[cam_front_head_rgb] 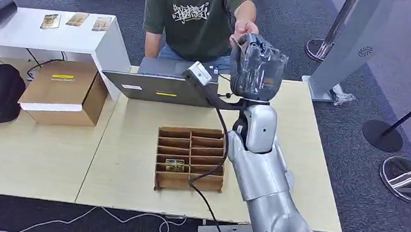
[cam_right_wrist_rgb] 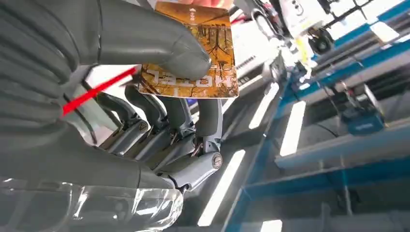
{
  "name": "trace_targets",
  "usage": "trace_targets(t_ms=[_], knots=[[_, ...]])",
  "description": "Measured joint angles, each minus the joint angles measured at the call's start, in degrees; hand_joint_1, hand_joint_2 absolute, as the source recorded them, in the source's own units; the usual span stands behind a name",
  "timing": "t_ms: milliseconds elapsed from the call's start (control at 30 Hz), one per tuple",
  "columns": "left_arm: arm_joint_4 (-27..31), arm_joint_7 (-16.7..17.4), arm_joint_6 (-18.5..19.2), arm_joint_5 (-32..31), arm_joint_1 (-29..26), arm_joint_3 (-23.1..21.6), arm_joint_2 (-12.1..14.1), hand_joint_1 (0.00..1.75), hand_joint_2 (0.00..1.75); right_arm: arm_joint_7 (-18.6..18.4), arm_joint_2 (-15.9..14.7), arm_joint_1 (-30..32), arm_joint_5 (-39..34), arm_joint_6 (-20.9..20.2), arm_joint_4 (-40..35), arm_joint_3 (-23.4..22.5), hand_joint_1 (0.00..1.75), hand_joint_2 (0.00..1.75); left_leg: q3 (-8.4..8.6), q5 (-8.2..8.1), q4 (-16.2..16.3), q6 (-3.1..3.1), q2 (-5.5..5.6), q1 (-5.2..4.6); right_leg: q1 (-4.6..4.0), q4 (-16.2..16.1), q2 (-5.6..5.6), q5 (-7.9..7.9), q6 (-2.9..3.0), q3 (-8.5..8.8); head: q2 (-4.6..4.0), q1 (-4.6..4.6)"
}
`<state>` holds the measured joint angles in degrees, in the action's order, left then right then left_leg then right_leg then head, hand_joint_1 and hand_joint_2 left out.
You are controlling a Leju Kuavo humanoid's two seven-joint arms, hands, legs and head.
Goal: Pass the card to the sensor for recognition and then transmit it.
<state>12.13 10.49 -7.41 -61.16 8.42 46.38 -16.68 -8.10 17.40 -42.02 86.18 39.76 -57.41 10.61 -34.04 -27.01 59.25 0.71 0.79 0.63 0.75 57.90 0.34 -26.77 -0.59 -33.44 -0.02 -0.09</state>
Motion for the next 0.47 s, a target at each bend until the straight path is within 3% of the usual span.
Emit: trace_targets(t_ms=[67,200,467], knots=[[0.0,0.3,0.3,-0.2,0.1,-0.6,0.0,0.0,1.75,-4.1,-0.2,-2.3,0.0,0.0,4.1,3.7,1.75,1.75,0.01,0.0,0.0,0.0,-0.03,0.0,0.0,0.0,0.03,0.0,0.0,-0.02,0.02,0.0],[0.0,0.5,0.5,-0.2,0.1,-0.9,0.0,0.0,1.75,-7.4,-0.8,-5.9,0.0,0.0,11.0,9.1,1.75,1.75,0.0,0.0,0.0,0.0,0.01,0.0,0.0,0.0,0.0,0.0,0.0,-0.03,0.0,-0.02],[0.0,0.7,0.9,-0.4,0.1,-2.0,-0.1,0.0,1.75,-8.9,-1.8,-9.3,0.0,0.1,17.8,11.3,1.75,1.75,0.0,0.0,0.0,0.0,0.0,-0.01,0.01,0.0,0.01,0.0,0.0,-0.03,0.02,0.0]])
